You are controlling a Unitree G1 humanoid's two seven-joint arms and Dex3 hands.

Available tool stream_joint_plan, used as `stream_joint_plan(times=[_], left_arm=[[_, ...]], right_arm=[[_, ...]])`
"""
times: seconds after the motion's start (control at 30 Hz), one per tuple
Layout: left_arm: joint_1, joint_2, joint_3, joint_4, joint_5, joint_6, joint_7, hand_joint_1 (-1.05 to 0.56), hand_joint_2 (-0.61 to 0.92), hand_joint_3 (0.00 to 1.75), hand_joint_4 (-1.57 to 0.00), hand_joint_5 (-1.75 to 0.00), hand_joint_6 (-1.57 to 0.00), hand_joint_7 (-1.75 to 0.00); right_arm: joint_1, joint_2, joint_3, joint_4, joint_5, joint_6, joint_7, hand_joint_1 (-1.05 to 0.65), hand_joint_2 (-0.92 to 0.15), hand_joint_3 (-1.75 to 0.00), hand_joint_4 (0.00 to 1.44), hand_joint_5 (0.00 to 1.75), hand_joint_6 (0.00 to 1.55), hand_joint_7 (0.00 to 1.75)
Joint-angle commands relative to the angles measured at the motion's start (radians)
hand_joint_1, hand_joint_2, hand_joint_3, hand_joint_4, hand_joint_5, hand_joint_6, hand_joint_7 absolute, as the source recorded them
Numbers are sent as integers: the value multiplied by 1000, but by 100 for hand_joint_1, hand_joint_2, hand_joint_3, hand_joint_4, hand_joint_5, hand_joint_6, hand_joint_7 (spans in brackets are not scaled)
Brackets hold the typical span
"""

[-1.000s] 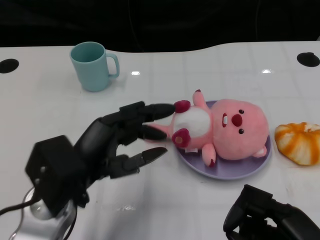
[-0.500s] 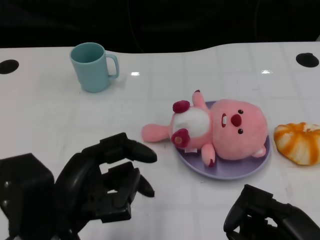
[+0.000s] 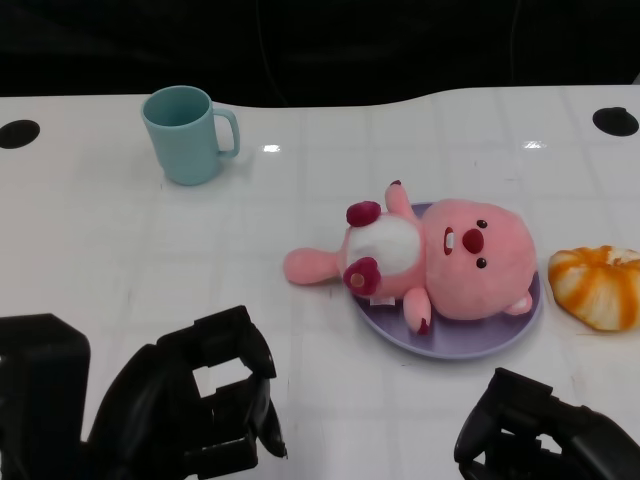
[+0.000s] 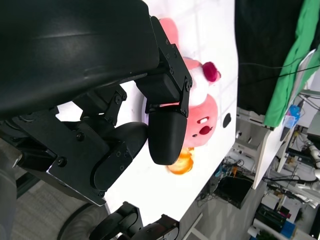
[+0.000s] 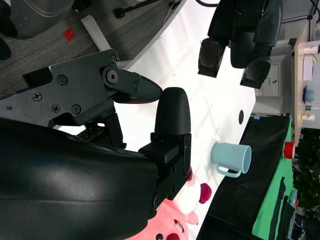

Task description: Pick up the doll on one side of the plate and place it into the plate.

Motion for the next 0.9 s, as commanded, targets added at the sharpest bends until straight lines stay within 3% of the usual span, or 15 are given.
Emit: stream_joint_plan(times=[0.03,0.27,0.9], left_arm=[[-4,19,19,48,-20,-17,-38,-10,47,143,-92,-175,-76,-174],[-23,24,37,125,-46,-54,-90,-13,38,155,-95,-175,-78,-173],[-8,34,14,125,-12,-49,-83,-11,39,150,-93,-175,-77,-173]], right_arm=[[1,-13,-12,-12,8,-1,2,-18,-86,-68,65,175,41,170],[-6,-16,-12,-1,-3,-12,0,-19,-85,-68,65,175,41,169],[3,-13,-4,-8,-13,-18,-2,-18,-85,-68,65,175,42,168]])
